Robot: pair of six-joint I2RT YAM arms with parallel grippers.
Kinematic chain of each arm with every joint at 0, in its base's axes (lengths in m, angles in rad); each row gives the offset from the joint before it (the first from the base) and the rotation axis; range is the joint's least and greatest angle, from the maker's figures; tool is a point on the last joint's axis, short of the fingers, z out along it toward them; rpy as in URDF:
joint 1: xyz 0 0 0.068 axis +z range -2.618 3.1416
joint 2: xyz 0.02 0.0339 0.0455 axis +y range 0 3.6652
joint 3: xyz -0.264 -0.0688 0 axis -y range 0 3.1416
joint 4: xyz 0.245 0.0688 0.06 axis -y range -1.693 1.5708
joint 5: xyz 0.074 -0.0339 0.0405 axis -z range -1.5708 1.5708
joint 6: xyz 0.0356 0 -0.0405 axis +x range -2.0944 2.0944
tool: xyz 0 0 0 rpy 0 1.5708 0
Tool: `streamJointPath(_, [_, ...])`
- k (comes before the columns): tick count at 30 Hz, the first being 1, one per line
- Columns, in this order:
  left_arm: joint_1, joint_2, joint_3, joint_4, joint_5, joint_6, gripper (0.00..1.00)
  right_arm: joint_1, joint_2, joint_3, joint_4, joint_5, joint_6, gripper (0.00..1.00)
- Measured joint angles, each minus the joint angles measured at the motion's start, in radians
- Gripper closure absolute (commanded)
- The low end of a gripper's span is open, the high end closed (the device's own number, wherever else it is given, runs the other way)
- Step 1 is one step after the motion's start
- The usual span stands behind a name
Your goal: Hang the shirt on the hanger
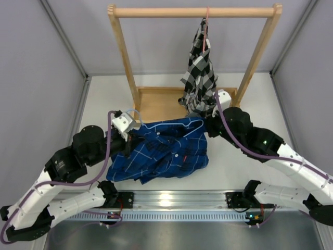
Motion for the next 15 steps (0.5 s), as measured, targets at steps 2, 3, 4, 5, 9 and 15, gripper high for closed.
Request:
streamJointPath(2, [0.0,0.007,0.01,-0.021,-0.037,0.006,1.0,0.0,0.024,0.026,-0.015,-0.01,-0.003,1.0])
streamJointPath(3, [0.0,0.01,0.014,-0.027,-0.052,0.009,1.0,-0.003,0.037,0.041,-0.022,-0.017,-0.005,1.0])
streamJointPath(4, [0.0,0.012,0.017,-0.035,-0.069,0.011,1.0,-0.006,0.049,0.06,-0.031,-0.03,-0.005,1.0])
streamJointPath(5, [0.0,0.013,0.021,-0.041,-0.081,0.012,1.0,-0.01,0.062,0.077,-0.035,-0.042,-0.006,1.0])
streamJointPath(9, [0.0,0.016,0.05,-0.069,-0.101,0.02,1.0,-0.03,0.093,0.098,-0.031,-0.136,-0.011,1.0])
streamJointPath(15, [0.002,0.017,0.112,-0.124,-0.023,0.029,1.0,-0.039,0.163,0.098,-0.022,-0.203,0.005,1.0])
